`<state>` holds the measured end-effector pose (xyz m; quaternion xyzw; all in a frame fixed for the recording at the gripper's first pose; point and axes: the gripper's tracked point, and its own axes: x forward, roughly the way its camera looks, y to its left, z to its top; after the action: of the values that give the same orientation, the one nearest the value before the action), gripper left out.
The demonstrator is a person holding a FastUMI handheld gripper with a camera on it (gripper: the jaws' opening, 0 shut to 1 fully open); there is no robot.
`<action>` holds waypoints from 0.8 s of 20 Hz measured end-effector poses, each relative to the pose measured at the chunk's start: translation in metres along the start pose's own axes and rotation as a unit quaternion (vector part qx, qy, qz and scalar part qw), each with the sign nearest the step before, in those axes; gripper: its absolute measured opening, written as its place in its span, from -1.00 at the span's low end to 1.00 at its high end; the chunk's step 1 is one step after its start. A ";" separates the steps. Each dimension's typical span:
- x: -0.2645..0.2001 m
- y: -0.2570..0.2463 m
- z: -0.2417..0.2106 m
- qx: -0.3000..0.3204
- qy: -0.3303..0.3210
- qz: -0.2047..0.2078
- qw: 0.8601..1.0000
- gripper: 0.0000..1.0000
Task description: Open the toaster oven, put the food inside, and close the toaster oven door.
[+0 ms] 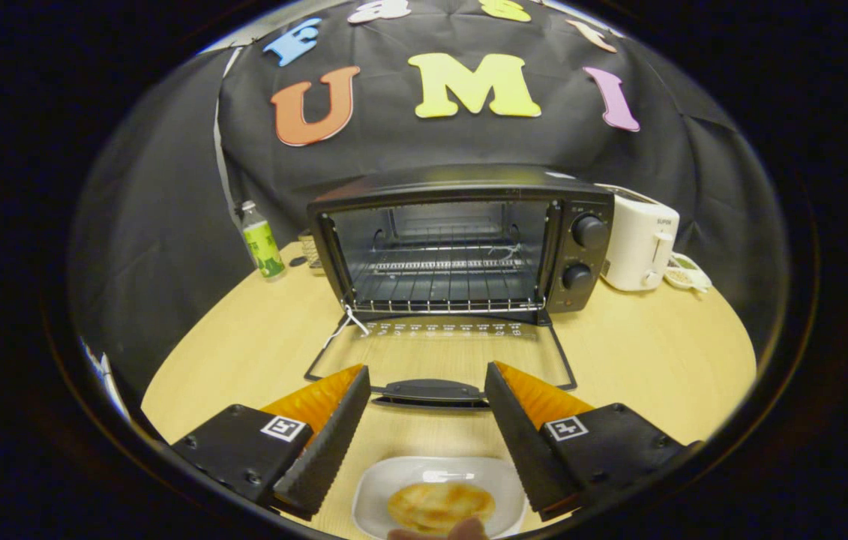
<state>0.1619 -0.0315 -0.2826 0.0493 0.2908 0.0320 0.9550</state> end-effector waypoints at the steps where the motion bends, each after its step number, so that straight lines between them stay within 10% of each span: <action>1: -0.014 0.003 0.005 -0.009 -0.020 0.009 1.000 1.00; 9: -0.122 0.004 -0.027 -0.066 -0.110 0.031 0.991 1.00; 16: -0.105 -0.015 -0.107 -0.069 -0.054 0.042 0.995 1.00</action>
<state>0.0153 -0.0477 -0.3150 -0.0026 0.2333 0.0896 0.9683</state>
